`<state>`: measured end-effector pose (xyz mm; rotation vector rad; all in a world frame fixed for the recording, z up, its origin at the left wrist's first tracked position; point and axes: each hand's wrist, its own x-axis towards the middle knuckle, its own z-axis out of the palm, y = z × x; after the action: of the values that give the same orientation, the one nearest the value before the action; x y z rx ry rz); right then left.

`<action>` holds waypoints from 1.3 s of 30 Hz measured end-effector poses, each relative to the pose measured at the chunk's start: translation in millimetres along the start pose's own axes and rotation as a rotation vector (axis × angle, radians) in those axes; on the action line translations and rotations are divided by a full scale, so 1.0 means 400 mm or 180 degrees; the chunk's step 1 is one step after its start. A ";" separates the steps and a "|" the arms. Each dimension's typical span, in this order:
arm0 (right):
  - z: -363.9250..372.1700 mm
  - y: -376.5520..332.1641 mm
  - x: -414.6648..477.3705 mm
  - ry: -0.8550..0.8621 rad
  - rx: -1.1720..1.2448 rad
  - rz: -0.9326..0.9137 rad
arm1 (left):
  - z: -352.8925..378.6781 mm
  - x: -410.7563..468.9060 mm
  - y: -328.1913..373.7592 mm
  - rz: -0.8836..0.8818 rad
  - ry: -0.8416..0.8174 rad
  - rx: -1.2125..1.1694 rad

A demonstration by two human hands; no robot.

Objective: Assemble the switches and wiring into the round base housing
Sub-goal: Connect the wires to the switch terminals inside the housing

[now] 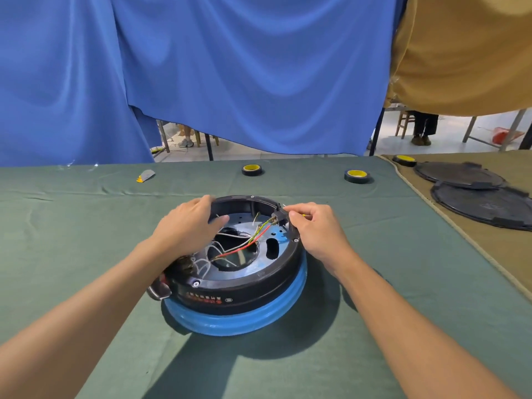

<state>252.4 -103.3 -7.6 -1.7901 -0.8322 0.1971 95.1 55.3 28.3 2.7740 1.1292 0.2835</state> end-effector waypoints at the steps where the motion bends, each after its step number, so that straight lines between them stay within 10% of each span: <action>1: -0.004 -0.002 0.004 -0.0037 -0.0016 0.0025 | 0.002 -0.002 0.001 -0.0032 0.0039 0.0037; 9: -0.047 -0.044 0.057 -0.0678 -0.0281 0.0169 | -0.022 -0.049 0.065 0.0377 0.1002 0.0583; 18: -0.043 -0.064 0.076 -0.0994 -0.0292 0.0178 | 0.022 0.020 0.146 0.0230 0.0508 0.0566; 39: -0.008 -0.018 0.066 -0.0399 -0.0449 -0.0288 | 0.044 0.020 0.119 -0.0402 0.0569 -0.2161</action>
<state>270.4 -88.4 6.8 -1.8814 -1.0363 0.1970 136.8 26.2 21.4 2.1036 0.9948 0.7515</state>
